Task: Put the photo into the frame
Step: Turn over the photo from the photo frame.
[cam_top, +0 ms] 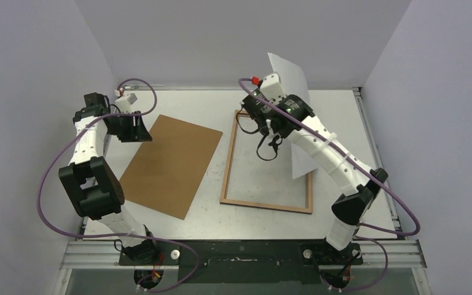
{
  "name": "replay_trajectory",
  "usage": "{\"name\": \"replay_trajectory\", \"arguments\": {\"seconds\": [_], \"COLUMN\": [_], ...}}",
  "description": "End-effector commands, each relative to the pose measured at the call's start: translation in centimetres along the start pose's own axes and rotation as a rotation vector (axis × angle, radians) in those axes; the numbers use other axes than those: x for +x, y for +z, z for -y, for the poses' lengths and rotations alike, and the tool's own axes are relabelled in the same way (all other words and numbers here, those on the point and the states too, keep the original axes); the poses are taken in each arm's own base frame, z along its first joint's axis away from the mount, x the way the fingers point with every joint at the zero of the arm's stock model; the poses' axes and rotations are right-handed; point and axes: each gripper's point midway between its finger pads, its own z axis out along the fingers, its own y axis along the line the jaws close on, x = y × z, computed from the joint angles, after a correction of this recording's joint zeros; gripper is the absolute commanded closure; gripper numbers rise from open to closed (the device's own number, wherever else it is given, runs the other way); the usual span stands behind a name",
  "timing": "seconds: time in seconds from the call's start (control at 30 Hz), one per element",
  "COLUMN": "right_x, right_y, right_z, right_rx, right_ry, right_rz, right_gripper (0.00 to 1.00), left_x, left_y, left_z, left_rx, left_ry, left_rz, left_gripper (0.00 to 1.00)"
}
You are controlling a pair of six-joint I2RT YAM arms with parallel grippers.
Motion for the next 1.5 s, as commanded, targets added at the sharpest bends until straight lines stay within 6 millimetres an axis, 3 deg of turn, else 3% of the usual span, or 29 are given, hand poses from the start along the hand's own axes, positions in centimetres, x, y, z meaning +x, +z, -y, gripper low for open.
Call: {"name": "replay_trajectory", "arguments": {"seconds": [0.0,0.33,0.57,0.97,1.13,1.27,1.47], "right_x": [1.9,7.3,8.7,10.0,9.2,8.6,9.4], "right_y": [0.0,3.0,4.0,4.7,4.7,5.1,5.6], "right_z": [-3.4,-14.0,-18.5,-21.8,-22.9,-21.6,-17.8], "right_rx": [-0.043,-0.339,-0.501,-0.595,-0.605,-0.532,-0.407], "right_ry": [-0.059,-0.082,0.011,0.397,0.493,0.581,0.763], "right_rz": [-0.032,-0.167,-0.221,-0.277,-0.279,-0.251,-0.202], "right_gripper": [0.95,0.95,0.95,0.95,0.95,0.95,0.95], "left_x": [-0.6,-0.5,-0.2,0.0,0.9,1.4,2.0], "left_y": [-0.2,-0.8,-0.9,-0.7,0.1,0.6,1.3], "left_z": [0.6,1.5,1.6,2.2,3.2,3.6,4.4], "left_rx": [0.017,0.037,0.040,0.064,0.076,0.080,0.091], "left_ry": [0.025,0.036,0.035,0.030,0.047,0.055,0.074], "left_rz": [0.029,0.041,0.037,0.031,0.005,-0.008,-0.036], "left_gripper": [0.55,0.56,0.57,0.57,0.57,0.57,0.57]}}
